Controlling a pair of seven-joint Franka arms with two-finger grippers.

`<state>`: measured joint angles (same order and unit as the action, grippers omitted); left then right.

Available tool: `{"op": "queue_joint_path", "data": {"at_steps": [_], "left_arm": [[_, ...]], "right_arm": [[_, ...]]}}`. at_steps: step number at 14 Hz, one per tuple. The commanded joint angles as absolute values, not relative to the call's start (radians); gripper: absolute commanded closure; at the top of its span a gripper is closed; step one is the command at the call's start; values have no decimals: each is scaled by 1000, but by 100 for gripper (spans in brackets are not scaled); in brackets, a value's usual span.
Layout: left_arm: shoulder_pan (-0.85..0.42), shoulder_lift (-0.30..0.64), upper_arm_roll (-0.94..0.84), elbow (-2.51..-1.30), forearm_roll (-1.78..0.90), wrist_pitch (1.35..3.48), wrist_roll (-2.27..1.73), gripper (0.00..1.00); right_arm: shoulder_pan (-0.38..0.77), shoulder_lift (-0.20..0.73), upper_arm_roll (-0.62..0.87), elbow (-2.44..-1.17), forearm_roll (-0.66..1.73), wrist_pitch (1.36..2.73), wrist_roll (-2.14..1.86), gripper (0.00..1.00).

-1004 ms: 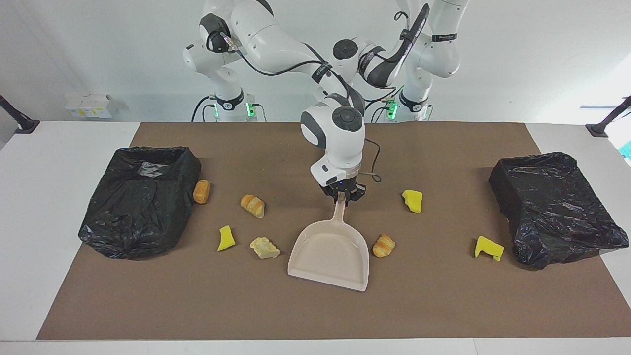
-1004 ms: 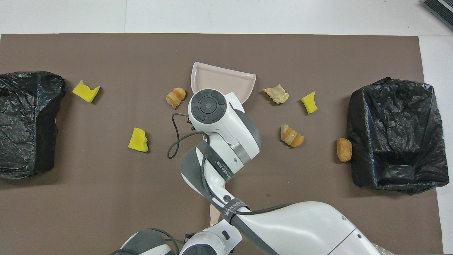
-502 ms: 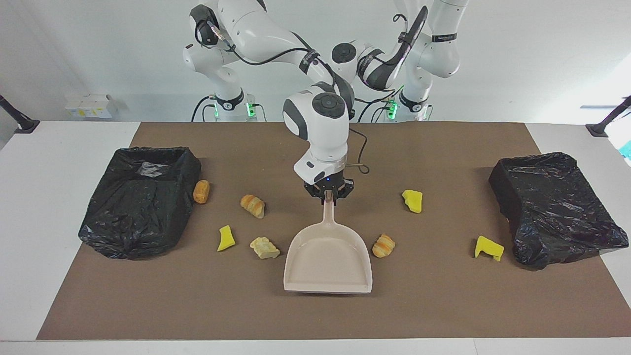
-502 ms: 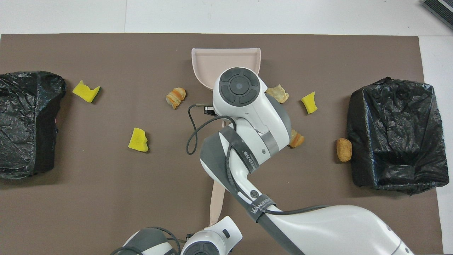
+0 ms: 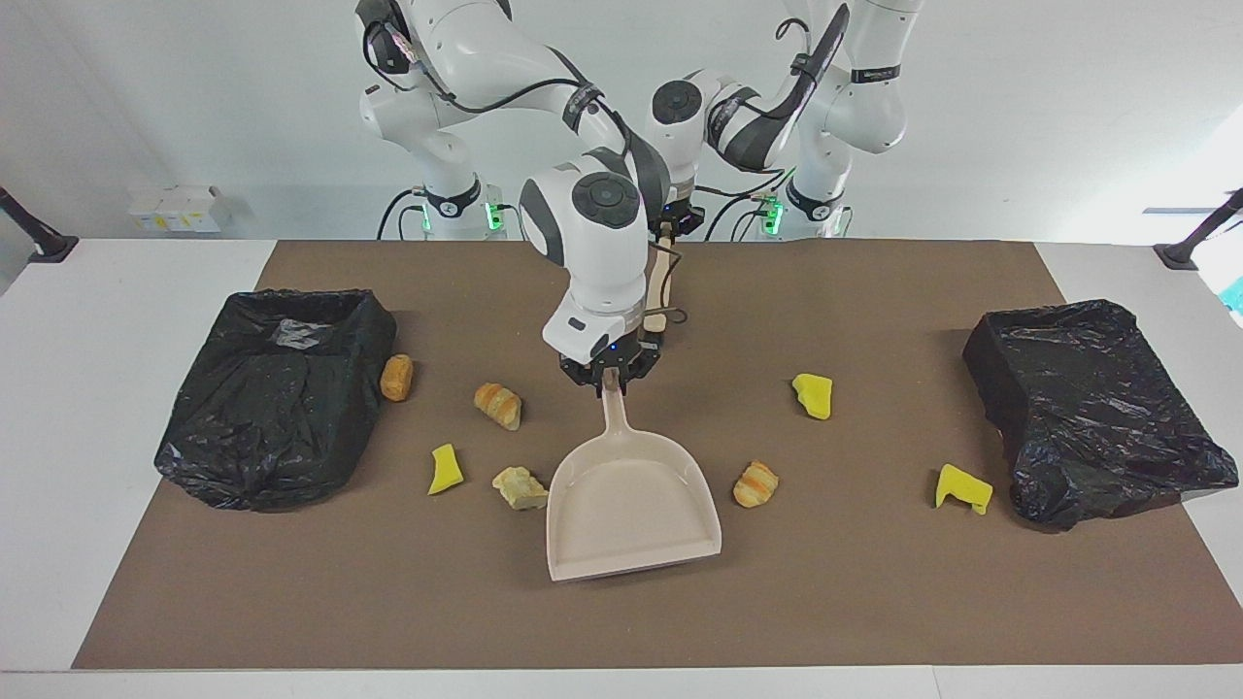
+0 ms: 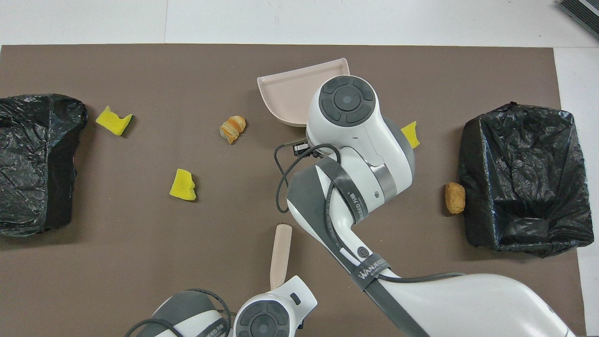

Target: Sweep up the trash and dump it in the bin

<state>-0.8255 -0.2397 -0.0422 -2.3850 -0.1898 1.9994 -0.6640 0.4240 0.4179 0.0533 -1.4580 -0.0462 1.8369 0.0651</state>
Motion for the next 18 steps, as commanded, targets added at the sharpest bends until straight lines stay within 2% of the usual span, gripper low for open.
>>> {"op": "queue_joint_path", "data": {"at_steps": [1, 6, 11, 14, 18], "left_arm": [[-734, -311, -48, -2379, -146, 1933, -641, 100], [-596, -305, -49, -2298, -32, 1841, -597, 100], [-422, -287, -49, -2298, -6, 1856, -493, 100], [-310, -243, -48, -2260, 29, 1862, -356, 100], [-197, -146, -48, -2145, 61, 1871, -327, 100]], "right_arm": [[410, 365, 63, -1512, -48, 1784, -157, 100], [419, 289, 61, -1646, -66, 1781, -296, 100], [425, 227, 61, -1755, -112, 1789, -513, 100], [408, 227, 61, -1773, -143, 1821, -701, 100], [373, 227, 60, -1813, -181, 1934, -911, 100]]}}
